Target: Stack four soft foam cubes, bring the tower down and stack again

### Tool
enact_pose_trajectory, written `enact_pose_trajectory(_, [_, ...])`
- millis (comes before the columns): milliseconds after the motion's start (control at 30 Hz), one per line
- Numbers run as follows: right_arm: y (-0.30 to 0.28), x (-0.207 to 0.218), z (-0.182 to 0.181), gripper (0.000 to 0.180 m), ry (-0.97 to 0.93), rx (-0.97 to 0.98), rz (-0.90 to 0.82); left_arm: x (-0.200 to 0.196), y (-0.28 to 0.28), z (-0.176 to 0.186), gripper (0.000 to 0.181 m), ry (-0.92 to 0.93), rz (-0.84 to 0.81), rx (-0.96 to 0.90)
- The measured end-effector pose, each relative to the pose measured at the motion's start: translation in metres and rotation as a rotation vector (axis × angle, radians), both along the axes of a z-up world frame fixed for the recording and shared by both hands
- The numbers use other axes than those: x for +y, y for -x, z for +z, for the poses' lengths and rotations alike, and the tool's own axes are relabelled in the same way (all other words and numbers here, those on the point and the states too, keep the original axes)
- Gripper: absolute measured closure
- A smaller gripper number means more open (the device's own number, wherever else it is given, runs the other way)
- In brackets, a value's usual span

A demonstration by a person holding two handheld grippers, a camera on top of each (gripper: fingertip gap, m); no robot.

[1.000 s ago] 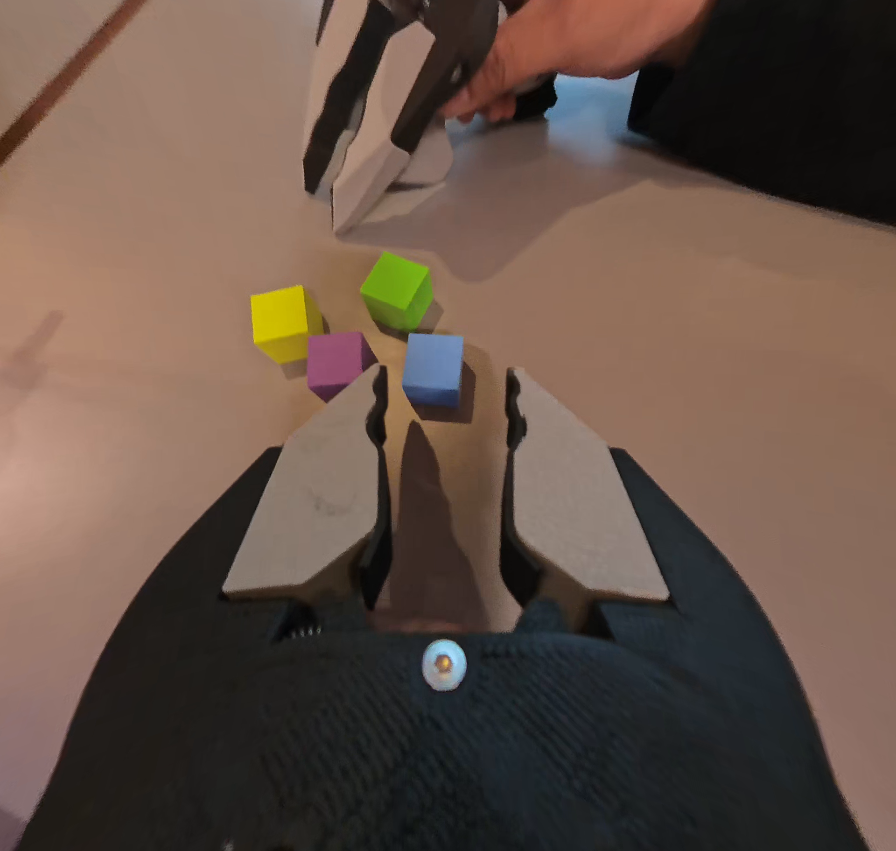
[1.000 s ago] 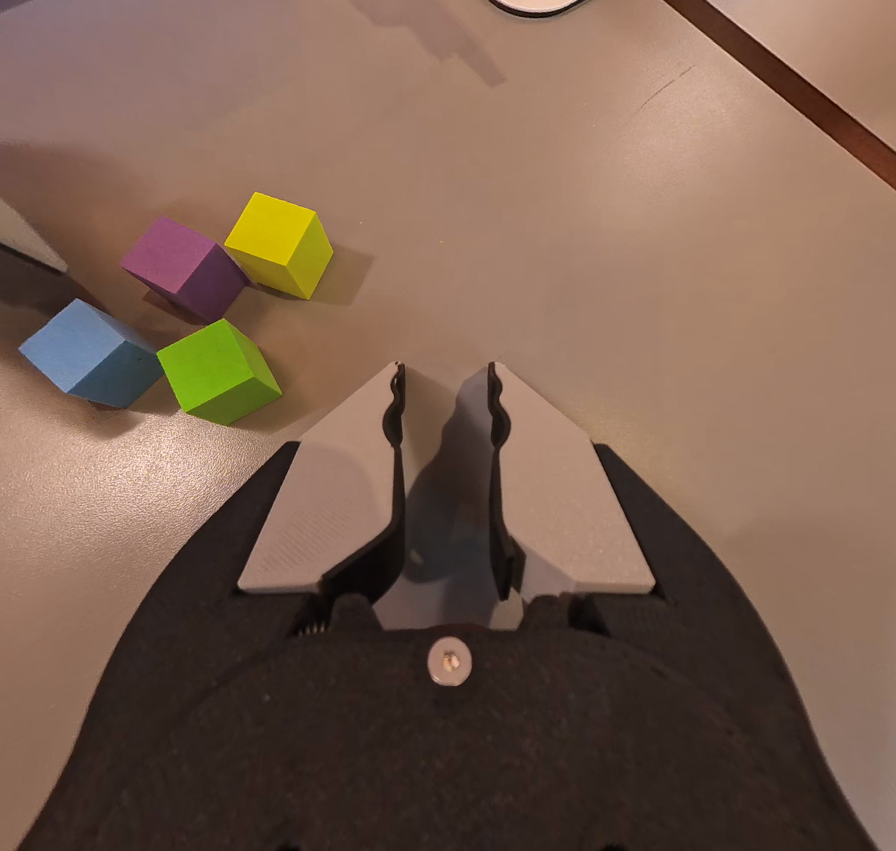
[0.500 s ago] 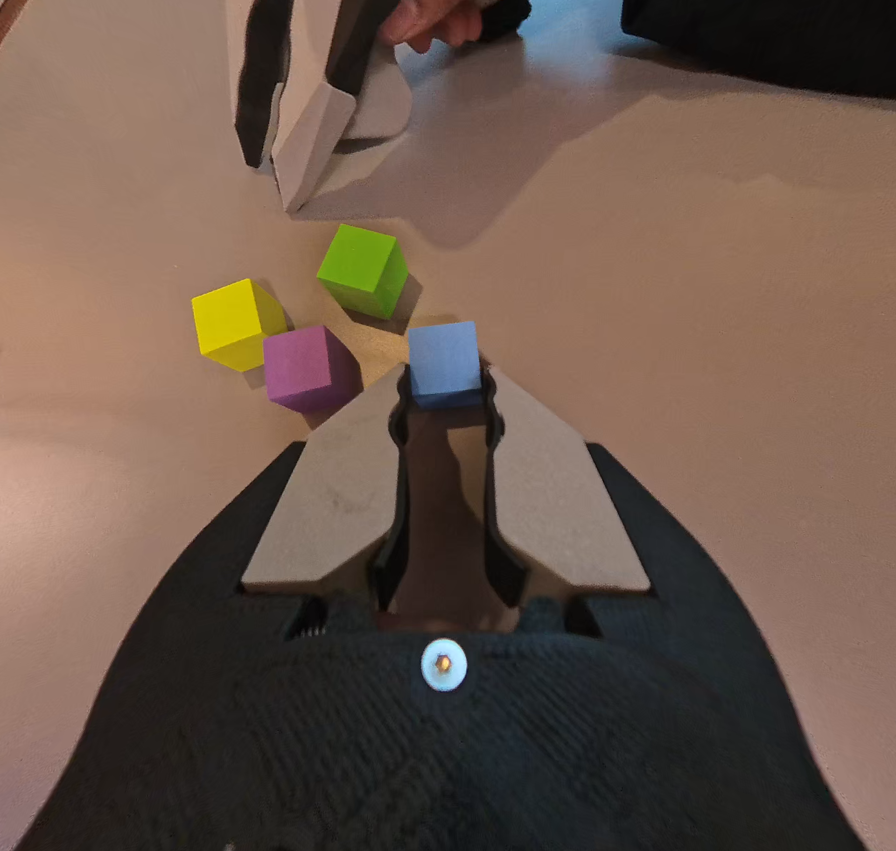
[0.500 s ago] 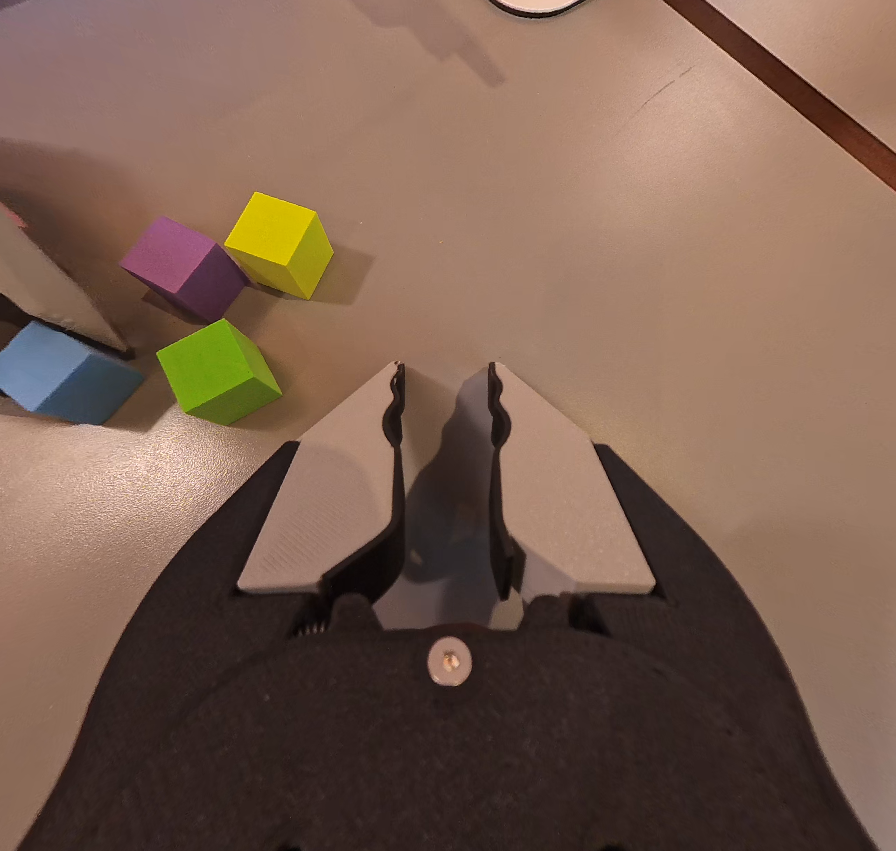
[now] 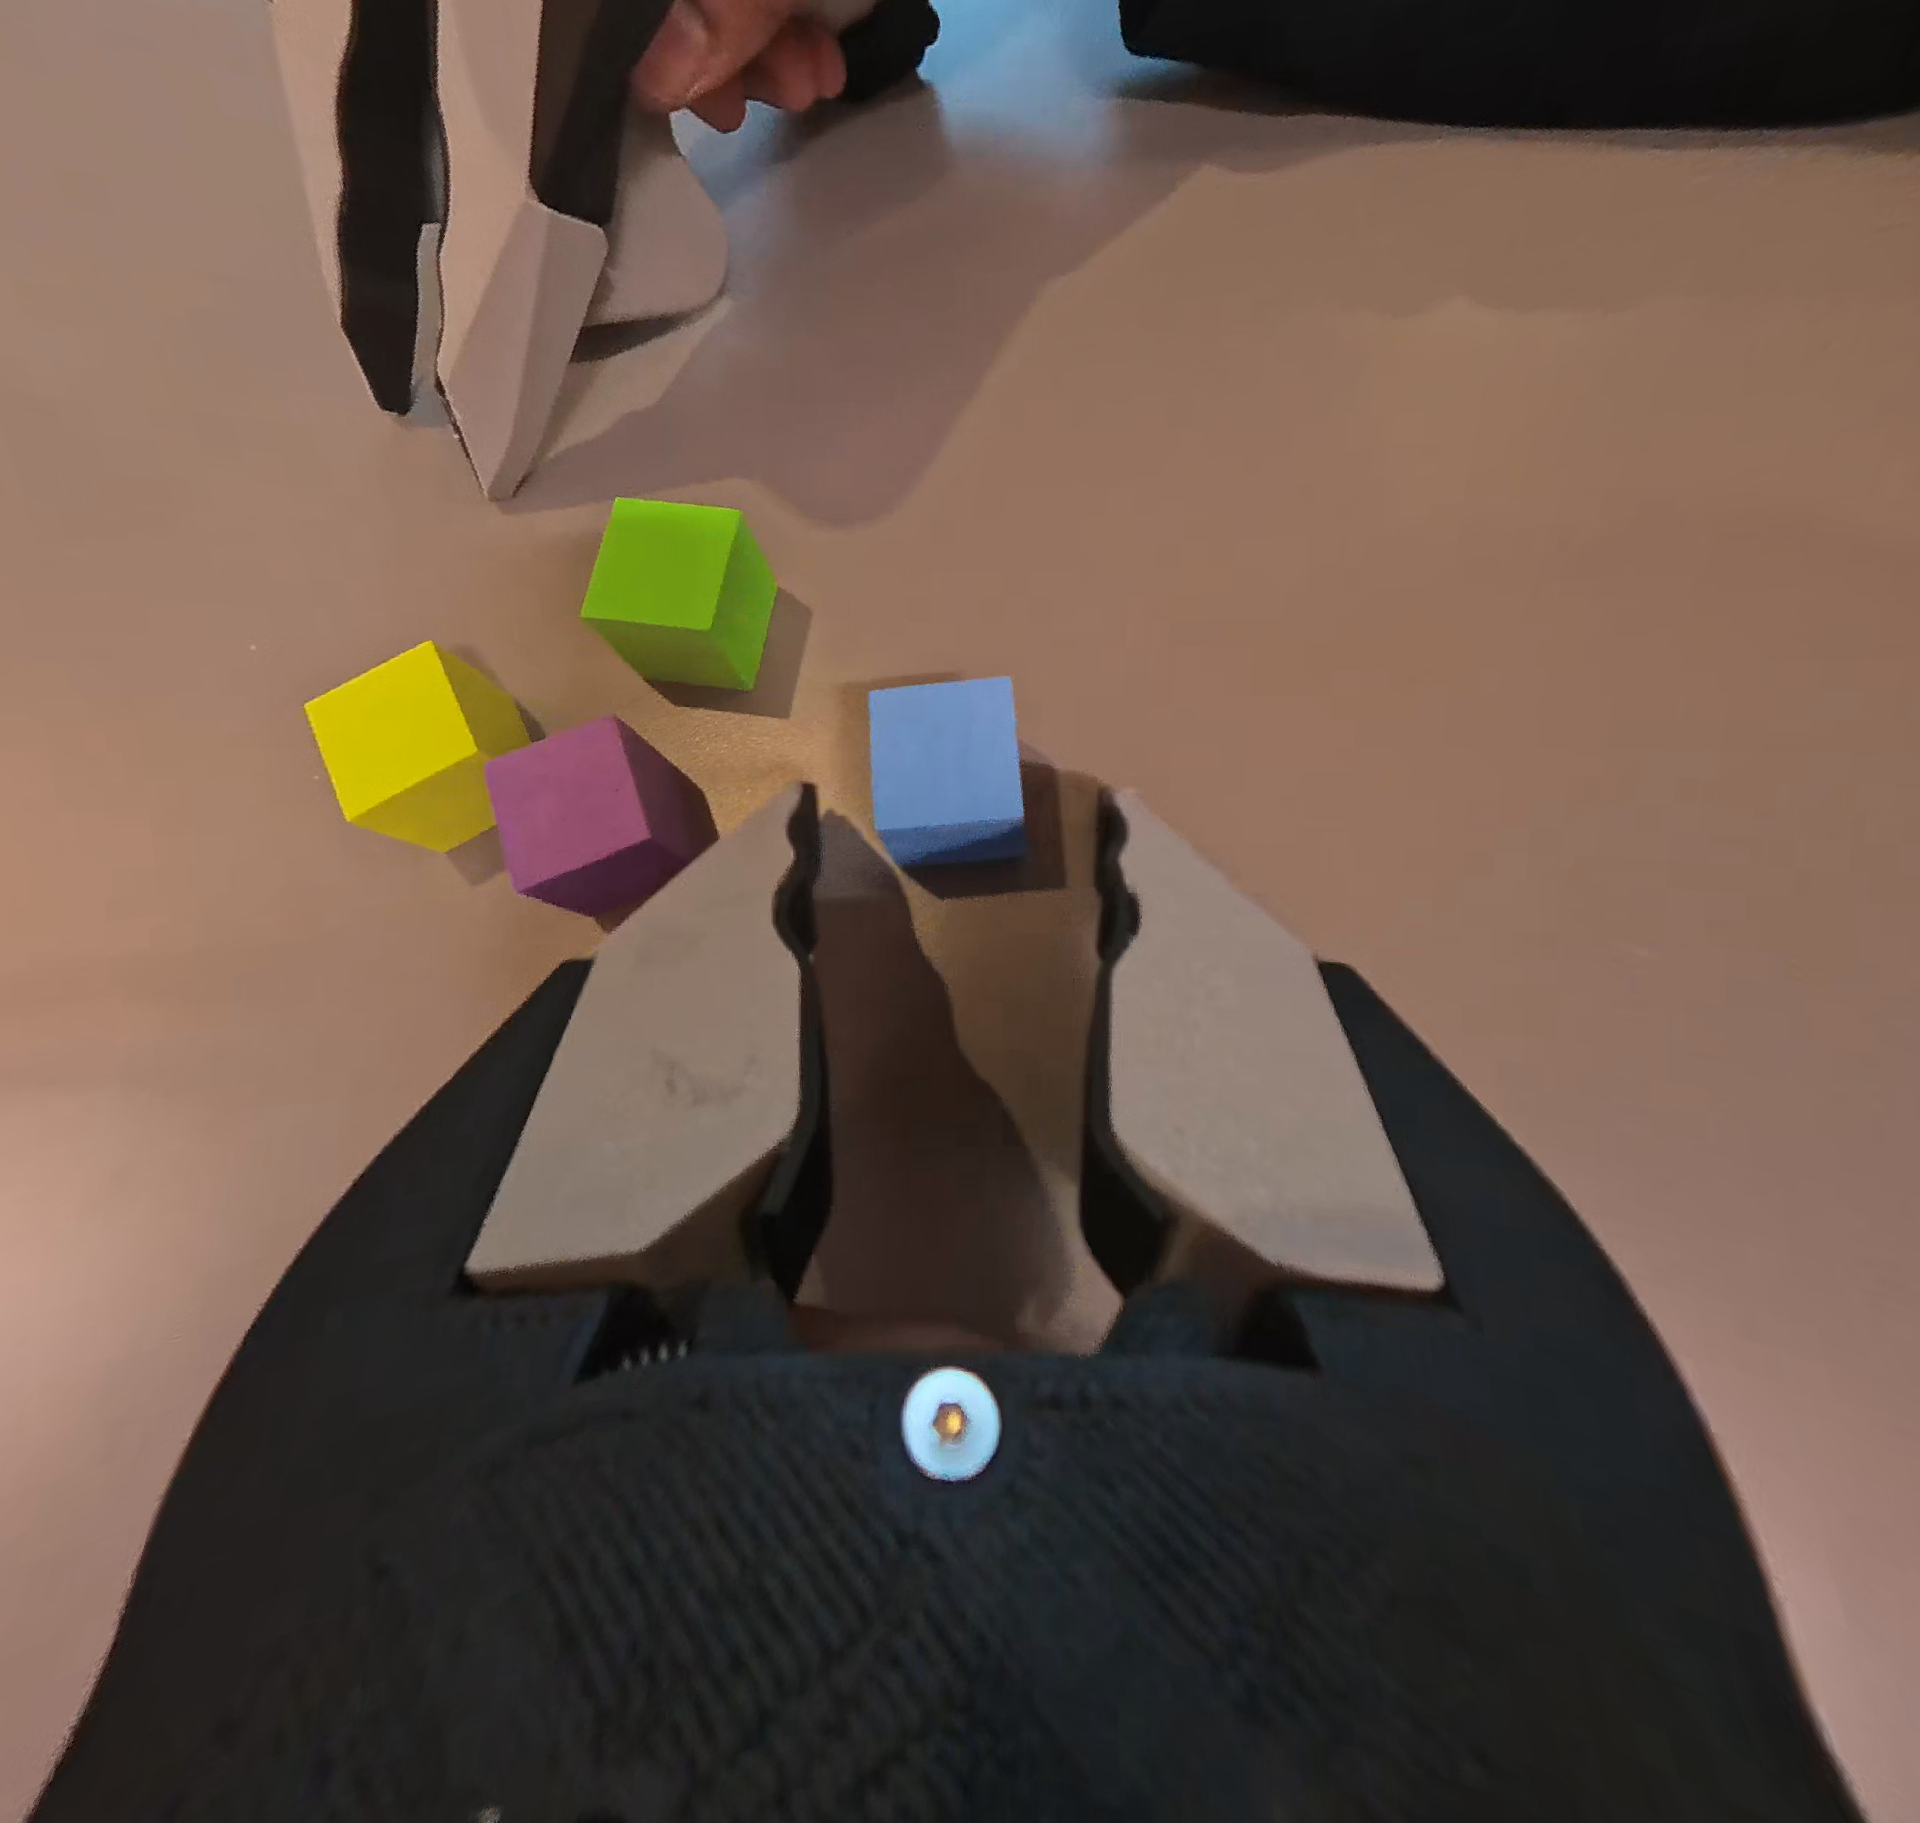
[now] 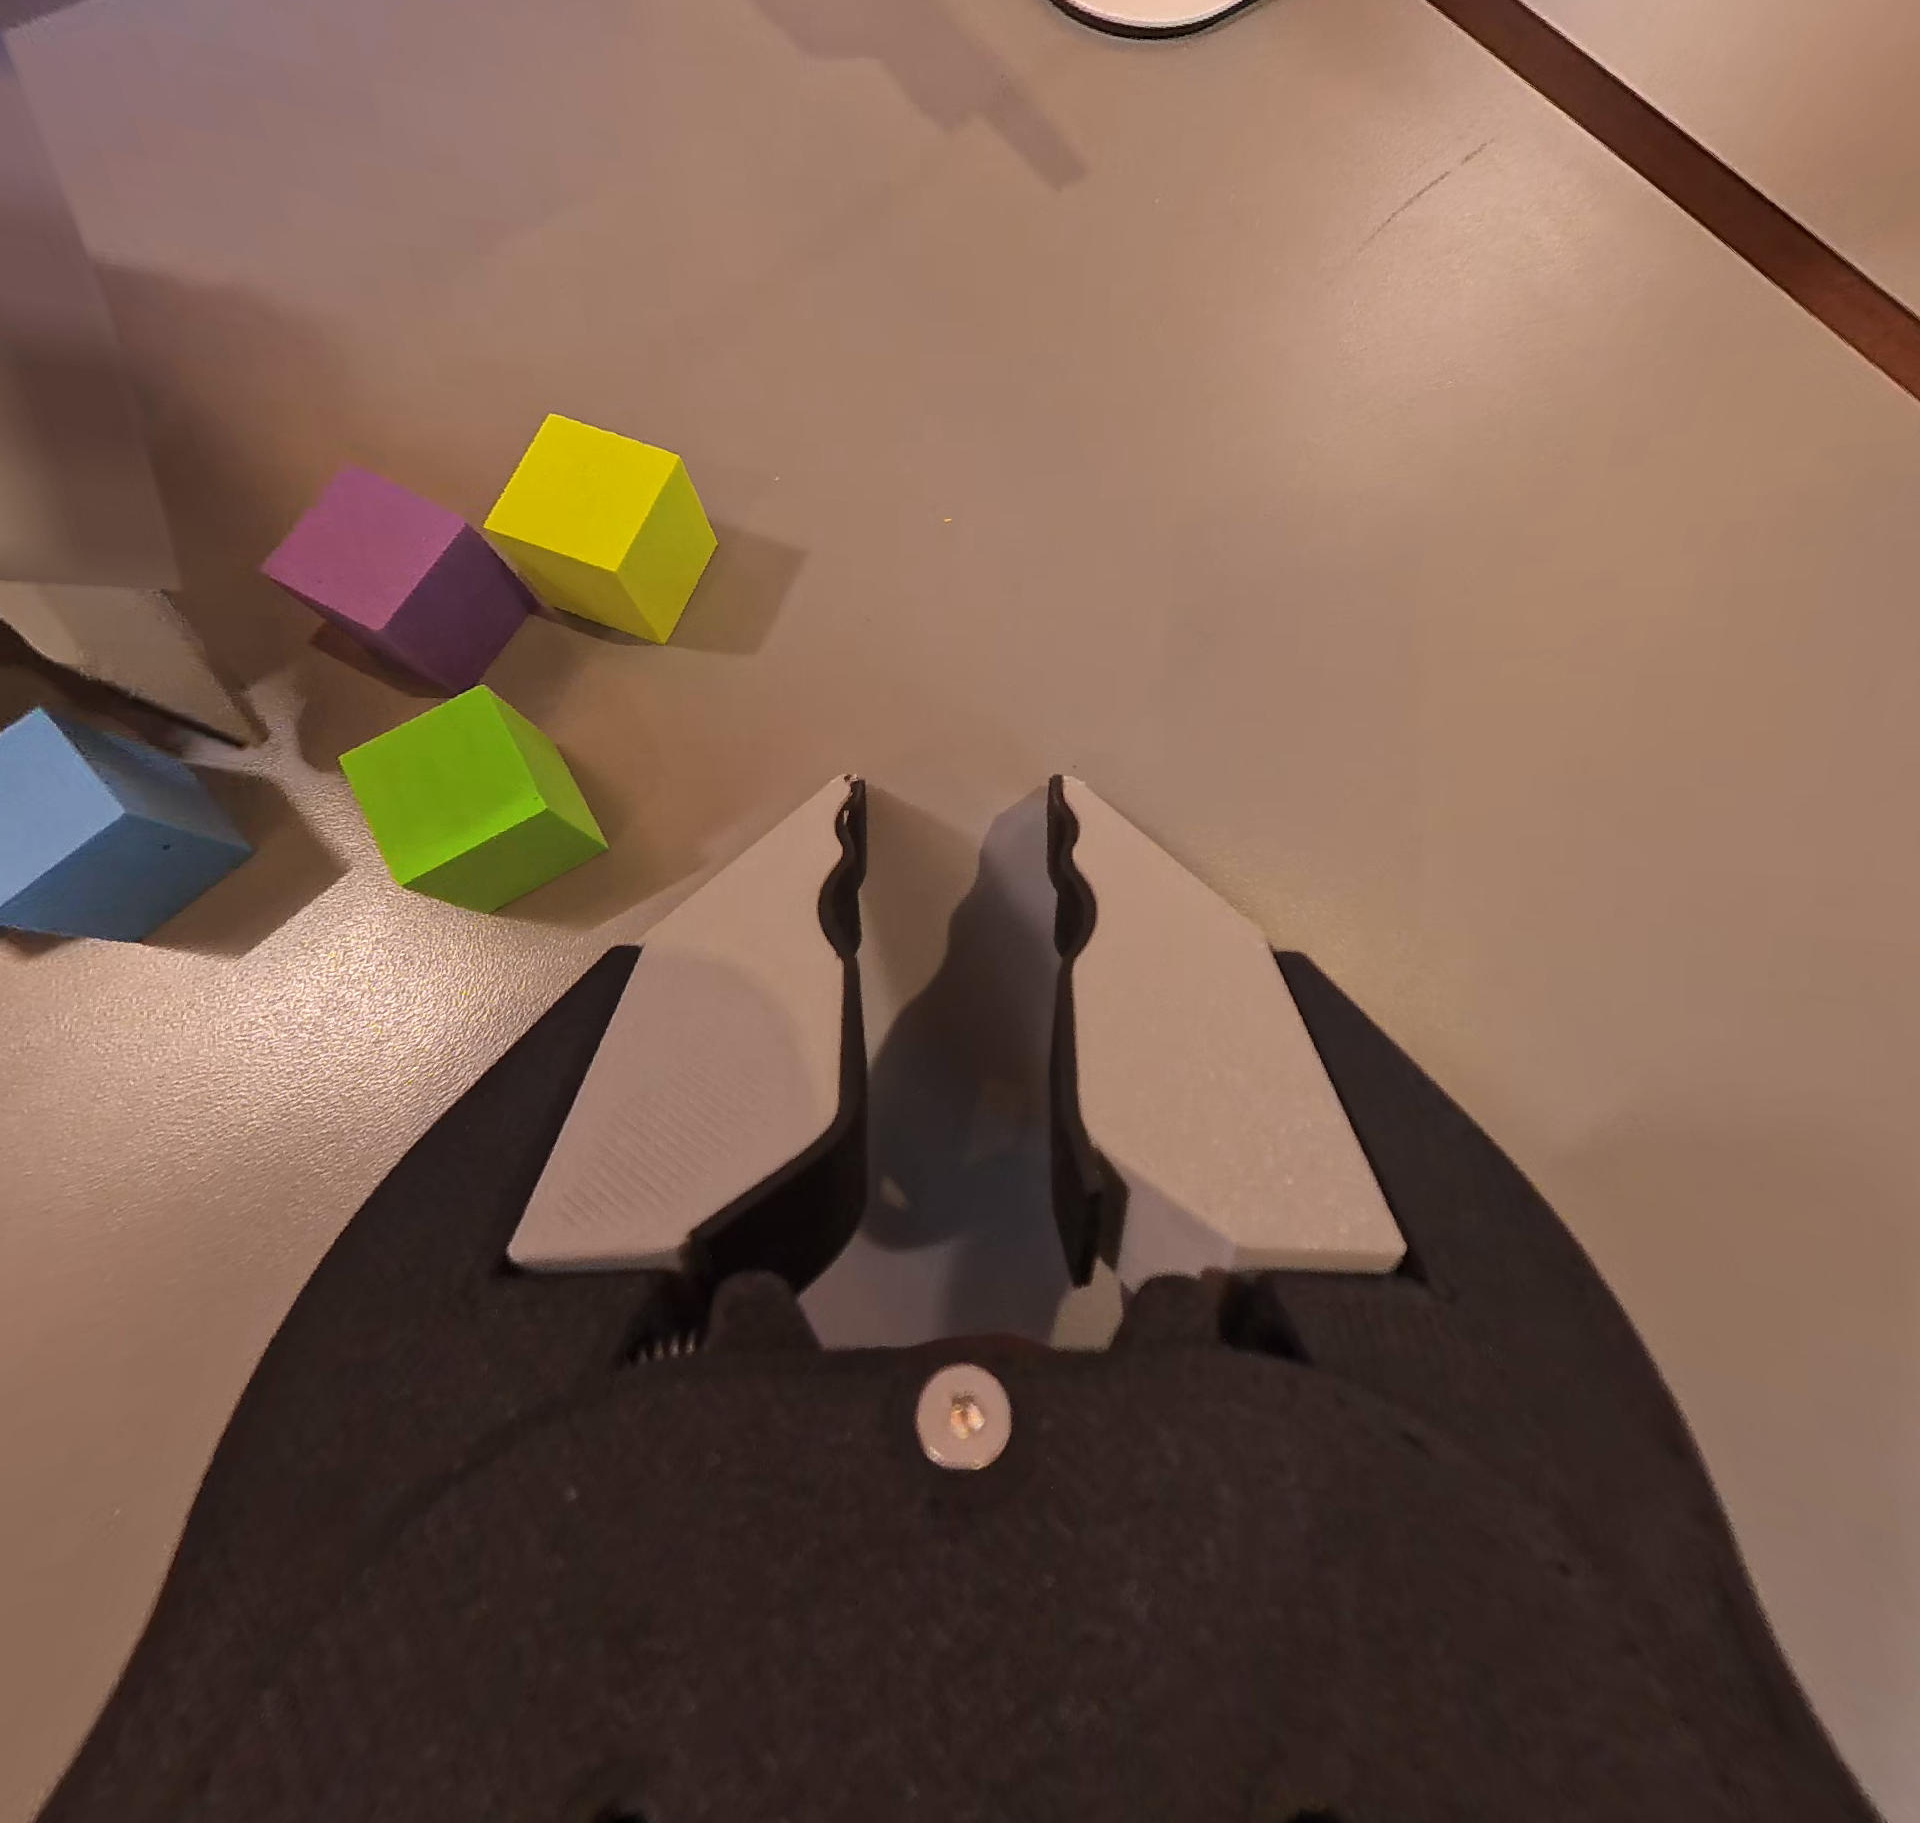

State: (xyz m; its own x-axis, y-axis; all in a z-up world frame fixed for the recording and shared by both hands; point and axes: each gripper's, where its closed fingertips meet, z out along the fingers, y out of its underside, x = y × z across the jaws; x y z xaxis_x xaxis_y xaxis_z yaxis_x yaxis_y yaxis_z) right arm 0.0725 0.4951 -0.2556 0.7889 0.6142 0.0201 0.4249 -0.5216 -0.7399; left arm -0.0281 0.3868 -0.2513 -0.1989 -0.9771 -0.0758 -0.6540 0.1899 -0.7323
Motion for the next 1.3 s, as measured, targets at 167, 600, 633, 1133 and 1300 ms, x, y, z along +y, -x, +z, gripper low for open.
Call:
enact_pose_trajectory(167, [0.000, 0.000, 0.000, 0.147, -0.002, -0.002, 0.000, 0.001, -0.001, 0.013, 0.118, -0.001, 0.003, -0.040])
enact_pose_trajectory(600, [0.000, 0.000, 0.000, 0.147, -0.002, -0.003, 0.000, 0.072, -0.007, 0.022, 0.132, -0.024, 0.373, -0.133])
enact_pose_trajectory(633, [0.000, 0.000, 0.000, 0.147, -0.002, -0.003, 0.000, 0.071, -0.008, 0.014, 0.131, -0.046, 0.367, -0.104])
enact_pose_trajectory(1133, [0.000, 0.000, 0.000, 0.147, -0.003, -0.004, 0.001, 0.035, -0.005, 0.049, 0.153, -0.099, 0.173, -0.184])
enact_pose_trajectory(1300, [0.000, 0.000, 0.000, 0.147, -0.003, -0.004, 0.000, 0.005, -0.002, 0.060, 0.153, -0.065, 0.049, -0.219])
